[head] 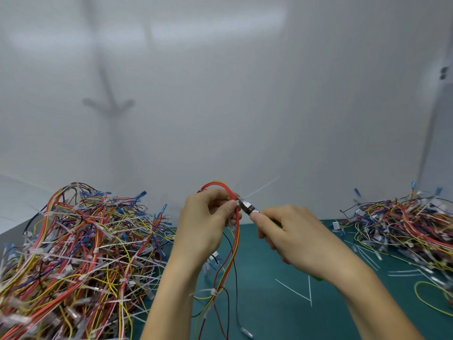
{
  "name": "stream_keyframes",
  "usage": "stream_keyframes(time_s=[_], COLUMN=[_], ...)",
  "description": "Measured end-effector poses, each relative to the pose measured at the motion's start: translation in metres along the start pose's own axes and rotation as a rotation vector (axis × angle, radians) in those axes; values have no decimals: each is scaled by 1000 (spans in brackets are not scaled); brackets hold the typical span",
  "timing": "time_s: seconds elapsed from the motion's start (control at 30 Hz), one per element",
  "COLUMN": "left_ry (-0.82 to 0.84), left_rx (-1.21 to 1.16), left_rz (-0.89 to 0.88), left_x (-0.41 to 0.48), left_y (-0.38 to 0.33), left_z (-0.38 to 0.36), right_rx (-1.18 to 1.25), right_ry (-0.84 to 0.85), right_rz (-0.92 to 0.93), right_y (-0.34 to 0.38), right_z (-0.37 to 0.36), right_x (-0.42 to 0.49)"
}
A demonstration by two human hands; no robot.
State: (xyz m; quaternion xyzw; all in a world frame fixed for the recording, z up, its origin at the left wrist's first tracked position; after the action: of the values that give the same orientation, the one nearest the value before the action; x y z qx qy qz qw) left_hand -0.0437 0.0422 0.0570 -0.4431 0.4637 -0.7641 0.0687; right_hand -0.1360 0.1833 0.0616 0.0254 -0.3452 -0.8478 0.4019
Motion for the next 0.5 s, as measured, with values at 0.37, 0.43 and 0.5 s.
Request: stream_keyframes(time_s=[0.37,0.43,0.5], left_ry=[5,-14,-31], left_rx=[-28,-47,-55], left_rz=[7,18,38], left_x=[-1,-1,-1], left_y=[-1,0,0], left_z=[0,0,0], right_rx=[198,334,460], right_ry=[68,10,-62], right_rz=[-32,-59,-64], right_y=[-4,-2,-1], right_z=[-3,-5,-5], right_x=[2,4,6])
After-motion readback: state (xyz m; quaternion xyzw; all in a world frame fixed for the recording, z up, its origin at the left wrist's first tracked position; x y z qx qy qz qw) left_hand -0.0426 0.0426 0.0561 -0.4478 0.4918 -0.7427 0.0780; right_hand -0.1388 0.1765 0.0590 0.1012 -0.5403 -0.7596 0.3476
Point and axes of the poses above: each hand's wrist, its own x-axis towards the middle knuckle, its own z-axis out of the back of the hand, y = z × x, the point moved 1 cm from there along x, towards the middle knuckle, and after that the axes turned 8 degrees about -z, right-handed, at the moved point
